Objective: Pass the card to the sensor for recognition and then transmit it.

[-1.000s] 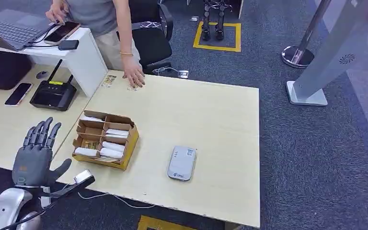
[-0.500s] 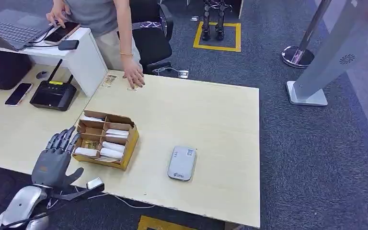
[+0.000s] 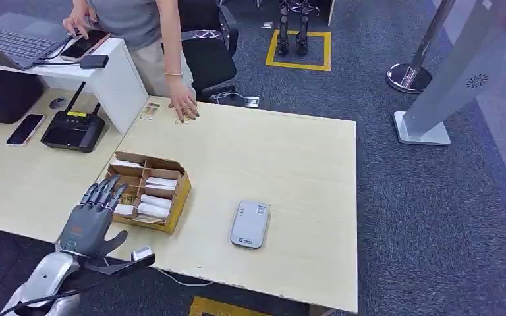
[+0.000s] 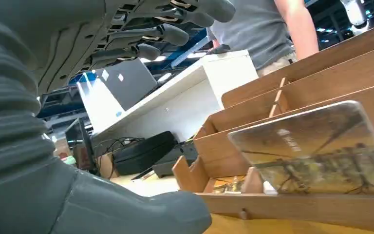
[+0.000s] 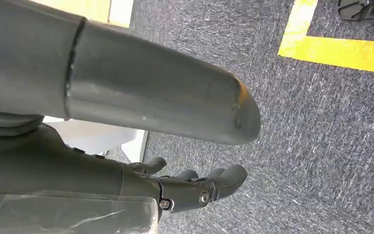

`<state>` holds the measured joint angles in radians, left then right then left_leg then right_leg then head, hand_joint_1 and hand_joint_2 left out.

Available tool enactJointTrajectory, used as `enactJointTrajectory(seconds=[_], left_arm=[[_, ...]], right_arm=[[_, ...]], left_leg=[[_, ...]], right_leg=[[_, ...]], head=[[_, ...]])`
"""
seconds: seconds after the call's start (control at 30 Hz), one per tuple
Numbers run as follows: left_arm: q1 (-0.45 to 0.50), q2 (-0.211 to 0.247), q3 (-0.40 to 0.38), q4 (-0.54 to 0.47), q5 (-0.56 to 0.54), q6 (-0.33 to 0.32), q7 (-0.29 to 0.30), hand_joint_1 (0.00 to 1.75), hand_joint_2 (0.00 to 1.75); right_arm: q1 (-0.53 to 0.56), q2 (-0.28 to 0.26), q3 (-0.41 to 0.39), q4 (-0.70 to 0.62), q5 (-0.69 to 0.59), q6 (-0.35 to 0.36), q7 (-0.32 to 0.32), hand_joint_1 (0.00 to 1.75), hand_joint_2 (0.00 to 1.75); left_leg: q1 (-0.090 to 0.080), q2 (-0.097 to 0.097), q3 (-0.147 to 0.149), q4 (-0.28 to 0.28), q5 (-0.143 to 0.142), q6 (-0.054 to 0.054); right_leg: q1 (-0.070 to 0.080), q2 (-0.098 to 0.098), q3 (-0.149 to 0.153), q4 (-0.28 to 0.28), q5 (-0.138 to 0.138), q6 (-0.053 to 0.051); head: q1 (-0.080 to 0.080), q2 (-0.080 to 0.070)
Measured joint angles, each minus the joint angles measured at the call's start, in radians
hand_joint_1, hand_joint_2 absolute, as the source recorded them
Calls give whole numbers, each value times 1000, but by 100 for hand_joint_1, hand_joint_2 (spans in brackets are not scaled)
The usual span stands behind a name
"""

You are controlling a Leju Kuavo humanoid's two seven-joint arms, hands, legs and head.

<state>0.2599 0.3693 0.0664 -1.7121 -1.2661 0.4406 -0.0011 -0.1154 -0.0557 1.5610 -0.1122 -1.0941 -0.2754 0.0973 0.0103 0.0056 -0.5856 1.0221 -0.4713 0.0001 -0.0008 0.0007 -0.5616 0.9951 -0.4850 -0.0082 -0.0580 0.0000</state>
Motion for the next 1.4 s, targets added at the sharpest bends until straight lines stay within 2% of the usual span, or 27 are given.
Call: enactJointTrajectory(seconds=[1.23, 1.27, 1.3, 1.4], left_arm=[[-86, -22, -133, 97, -6, 0, 19, 0, 175], [-86, -22, -133, 97, -6, 0, 21, 119, 175], [-87, -22, -133, 98, -5, 0, 21, 175, 175], [-88, -21, -134, 98, -2, -1, 25, 175, 175]], right_arm=[[-1, 0, 0, 0, 31, 3, 5, 0, 0], [-1, 0, 0, 0, 34, 4, 6, 0, 0], [-1, 0, 0, 0, 35, 6, 6, 0, 0], [-1, 0, 0, 0, 35, 6, 6, 0, 0]], left_leg=[[0, 0, 0, 0, 0, 0], [0, 0, 0, 0, 0, 0], [0, 0, 0, 0, 0, 0], [0, 0, 0, 0, 0, 0]], right_leg=[[0, 0, 0, 0, 0, 0], [0, 0, 0, 0, 0, 0], [0, 0, 0, 0, 0, 0], [0, 0, 0, 0, 0, 0]], head=[[0, 0], [0, 0], [0, 0], [0, 0]])
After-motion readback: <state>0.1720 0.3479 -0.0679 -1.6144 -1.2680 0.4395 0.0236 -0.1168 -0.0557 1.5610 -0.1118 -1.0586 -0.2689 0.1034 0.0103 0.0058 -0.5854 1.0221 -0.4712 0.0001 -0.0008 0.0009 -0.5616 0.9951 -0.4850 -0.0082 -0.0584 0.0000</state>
